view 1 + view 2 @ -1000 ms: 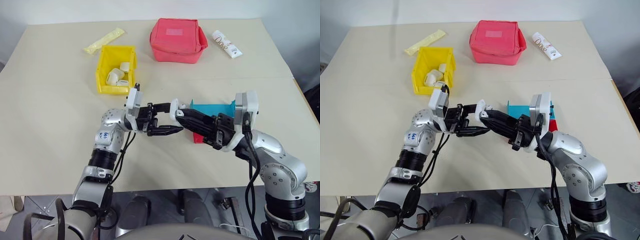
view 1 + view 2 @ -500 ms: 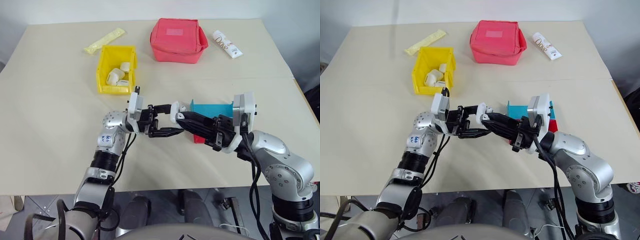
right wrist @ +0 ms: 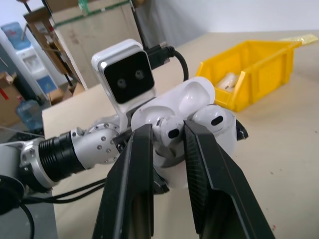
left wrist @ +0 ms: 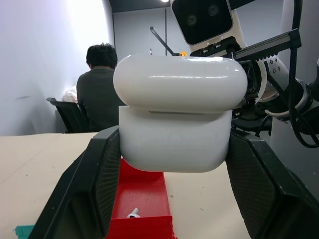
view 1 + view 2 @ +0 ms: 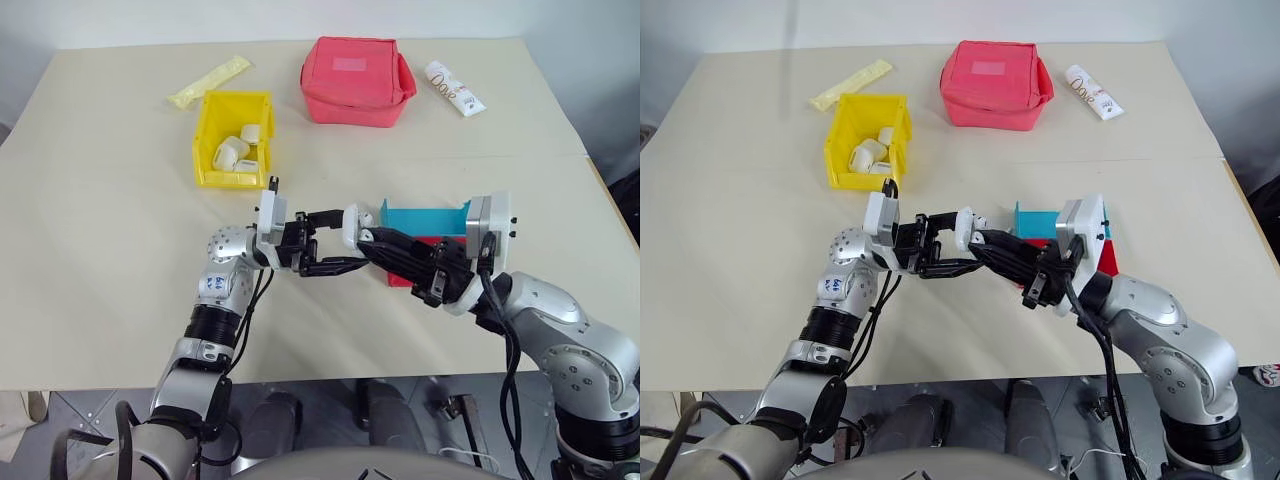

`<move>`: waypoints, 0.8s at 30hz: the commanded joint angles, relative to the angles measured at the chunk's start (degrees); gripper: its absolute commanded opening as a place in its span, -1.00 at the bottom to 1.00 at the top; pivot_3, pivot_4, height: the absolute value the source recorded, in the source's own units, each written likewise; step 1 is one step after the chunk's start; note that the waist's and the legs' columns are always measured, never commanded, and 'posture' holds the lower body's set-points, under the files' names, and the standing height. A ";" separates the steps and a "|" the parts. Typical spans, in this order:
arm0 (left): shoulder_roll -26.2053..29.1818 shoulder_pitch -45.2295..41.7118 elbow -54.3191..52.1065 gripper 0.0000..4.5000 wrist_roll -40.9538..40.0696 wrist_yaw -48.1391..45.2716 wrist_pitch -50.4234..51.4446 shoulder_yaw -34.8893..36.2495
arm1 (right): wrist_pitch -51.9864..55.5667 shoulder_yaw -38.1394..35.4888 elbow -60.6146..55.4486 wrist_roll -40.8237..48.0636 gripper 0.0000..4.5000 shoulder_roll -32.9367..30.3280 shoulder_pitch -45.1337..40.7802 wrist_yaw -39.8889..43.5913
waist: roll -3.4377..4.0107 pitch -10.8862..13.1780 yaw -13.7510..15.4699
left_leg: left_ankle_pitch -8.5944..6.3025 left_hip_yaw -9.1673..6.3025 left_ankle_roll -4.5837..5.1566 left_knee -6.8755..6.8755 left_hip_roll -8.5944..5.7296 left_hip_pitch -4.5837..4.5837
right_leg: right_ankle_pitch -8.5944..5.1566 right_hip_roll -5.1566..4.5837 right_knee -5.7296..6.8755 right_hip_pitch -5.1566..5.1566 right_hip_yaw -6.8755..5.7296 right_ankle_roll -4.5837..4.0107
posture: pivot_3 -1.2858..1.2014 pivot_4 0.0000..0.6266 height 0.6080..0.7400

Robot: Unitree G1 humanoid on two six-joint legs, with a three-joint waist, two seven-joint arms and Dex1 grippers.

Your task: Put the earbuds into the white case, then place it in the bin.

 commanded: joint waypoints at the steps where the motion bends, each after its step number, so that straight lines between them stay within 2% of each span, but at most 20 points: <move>1: -0.28 -2.57 -2.29 0.23 -3.54 2.19 -2.27 4.62 | 4.07 2.43 1.27 -2.05 -0.78 -2.79 2.32 -0.08 | 0.00 0.00 -0.01 | 0.00 0.00 0.00 0.00 0.00 0.00 | 0.00 0.00 0.00 0.01 0.00 0.00 | 0.03 -0.52 1.00; 15: 0.32 -1.69 -2.56 0.23 -2.80 0.77 -1.78 3.18 | 4.41 5.77 2.00 -3.63 -0.78 -5.12 -3.47 0.88 | -0.01 0.00 0.09 | 0.00 -0.01 0.01 0.01 0.00 0.00 | 0.00 -0.01 -0.02 0.03 -0.02 0.00 | 0.03 -0.52 1.00; 22: 0.66 -1.52 -2.20 0.23 -1.89 0.65 -1.68 3.00 | 3.76 5.19 1.32 -4.35 0.25 -4.89 -4.42 0.91 | -0.05 0.00 0.21 | 0.00 -0.06 0.01 0.03 0.03 0.00 | 0.00 0.00 -0.03 0.06 -0.05 0.00 | 0.03 -0.52 1.00; 24: 0.76 -1.41 -2.21 0.23 -1.59 0.68 -1.49 2.92 | 3.90 4.49 0.78 -3.87 0.25 -4.56 -4.92 0.85 | -0.04 0.00 0.14 | 0.00 -0.05 0.04 0.06 -0.04 -0.01 | 0.01 -0.05 -0.03 0.07 -0.02 0.01 | 0.03 -0.52 1.00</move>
